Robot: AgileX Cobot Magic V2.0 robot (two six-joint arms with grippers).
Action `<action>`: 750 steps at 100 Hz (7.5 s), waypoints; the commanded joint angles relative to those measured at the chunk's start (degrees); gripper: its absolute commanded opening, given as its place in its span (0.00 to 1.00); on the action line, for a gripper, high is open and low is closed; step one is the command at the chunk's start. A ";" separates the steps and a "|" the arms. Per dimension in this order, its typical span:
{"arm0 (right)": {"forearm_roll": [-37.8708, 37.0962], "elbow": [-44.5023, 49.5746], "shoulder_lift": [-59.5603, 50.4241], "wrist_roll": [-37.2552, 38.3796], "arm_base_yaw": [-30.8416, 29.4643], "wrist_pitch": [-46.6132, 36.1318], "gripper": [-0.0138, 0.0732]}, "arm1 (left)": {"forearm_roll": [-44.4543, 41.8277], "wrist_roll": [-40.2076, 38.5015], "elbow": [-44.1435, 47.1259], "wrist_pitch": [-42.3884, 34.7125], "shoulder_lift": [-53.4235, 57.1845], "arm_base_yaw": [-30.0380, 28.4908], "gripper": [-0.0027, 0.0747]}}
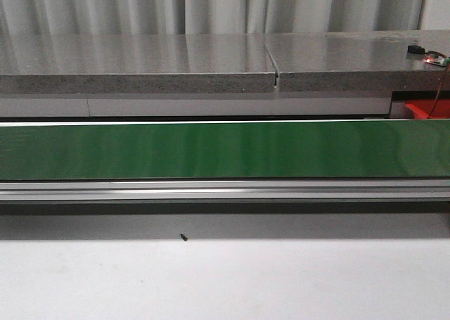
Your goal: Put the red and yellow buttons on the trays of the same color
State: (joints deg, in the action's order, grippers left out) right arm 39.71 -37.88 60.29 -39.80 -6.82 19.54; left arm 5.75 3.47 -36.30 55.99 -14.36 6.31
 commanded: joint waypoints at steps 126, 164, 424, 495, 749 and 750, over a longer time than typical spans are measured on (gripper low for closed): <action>-37.13 14.53 -42.19 44.21 -0.02 2.92 0.08 | 0.84 -0.02 -1.35 -3.77 -0.67 0.33 0.01; -37.13 14.53 -42.19 44.21 -0.02 2.92 0.08 | 0.84 -0.02 -1.35 -3.77 -0.67 0.33 0.01; -37.13 14.53 -42.19 44.21 -0.02 2.92 0.08 | -1.32 -16.80 -27.82 -7.99 -62.70 -27.67 0.74; -37.13 14.53 -42.19 44.21 -0.02 2.92 0.08 | -0.54 -14.68 -40.70 -2.71 -85.49 -33.68 0.74; -37.13 14.53 -42.19 44.21 -0.02 2.97 0.08 | 3.67 -4.04 -42.93 6.44 -79.23 -24.54 0.39; -37.13 14.53 -42.19 44.21 -0.02 2.97 0.08 | 3.64 -4.04 -42.93 6.44 -79.23 -24.54 0.43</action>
State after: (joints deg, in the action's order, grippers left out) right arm 3.06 -21.91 17.62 4.39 -6.82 26.88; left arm 6.99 -1.69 -77.36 63.57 -95.84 -18.63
